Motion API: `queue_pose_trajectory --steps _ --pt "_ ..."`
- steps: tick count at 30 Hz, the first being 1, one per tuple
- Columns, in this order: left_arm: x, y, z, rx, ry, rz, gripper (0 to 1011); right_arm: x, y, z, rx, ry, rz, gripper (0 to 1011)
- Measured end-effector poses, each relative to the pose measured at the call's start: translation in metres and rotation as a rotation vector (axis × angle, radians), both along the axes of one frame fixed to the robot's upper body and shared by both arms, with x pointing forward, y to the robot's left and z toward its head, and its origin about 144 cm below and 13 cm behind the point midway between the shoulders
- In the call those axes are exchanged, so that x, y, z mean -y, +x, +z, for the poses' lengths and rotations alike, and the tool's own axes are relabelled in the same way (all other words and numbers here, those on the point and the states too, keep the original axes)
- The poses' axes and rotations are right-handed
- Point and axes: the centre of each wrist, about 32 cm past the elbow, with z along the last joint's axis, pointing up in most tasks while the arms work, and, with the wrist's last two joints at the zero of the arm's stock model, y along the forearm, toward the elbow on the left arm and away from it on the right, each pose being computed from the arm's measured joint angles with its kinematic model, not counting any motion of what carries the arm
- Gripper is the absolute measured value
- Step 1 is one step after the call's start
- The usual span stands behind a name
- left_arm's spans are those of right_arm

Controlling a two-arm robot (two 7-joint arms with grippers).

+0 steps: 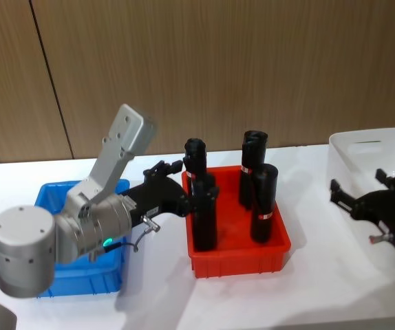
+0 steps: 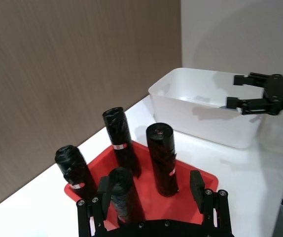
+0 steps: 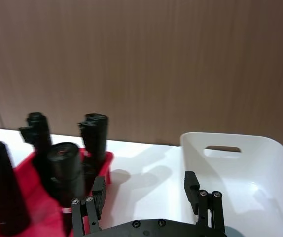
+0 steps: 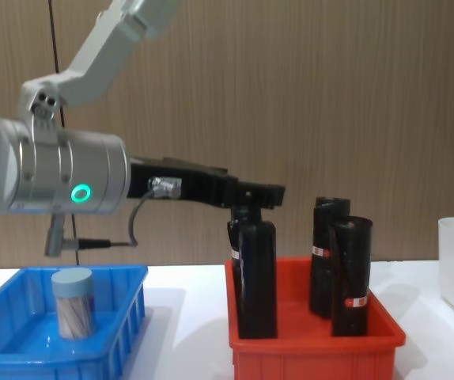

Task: Pick the cotton swabs from the blue box and place them into the white box.

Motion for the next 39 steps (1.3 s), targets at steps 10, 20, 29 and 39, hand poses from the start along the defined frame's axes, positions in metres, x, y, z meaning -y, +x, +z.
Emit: queue_pose_trajectory --steps 10,20,29,39 --pt "0.004 -0.017 -0.018 0.077 0.005 0.089 1004 -0.027 -0.03 0.001 0.037 0.013 0.09 1002" --pt "0.009 -0.035 -0.036 0.152 -0.002 0.176 1004 -0.044 -0.052 0.003 0.061 0.028 0.147 1002" --pt "0.013 -0.054 -0.051 0.224 -0.021 0.26 1004 -0.045 -0.053 0.003 0.062 0.03 0.151 1002" --pt "0.016 -0.068 -0.062 0.275 -0.042 0.32 1004 -0.045 -0.053 0.003 0.062 0.03 0.151 1002"
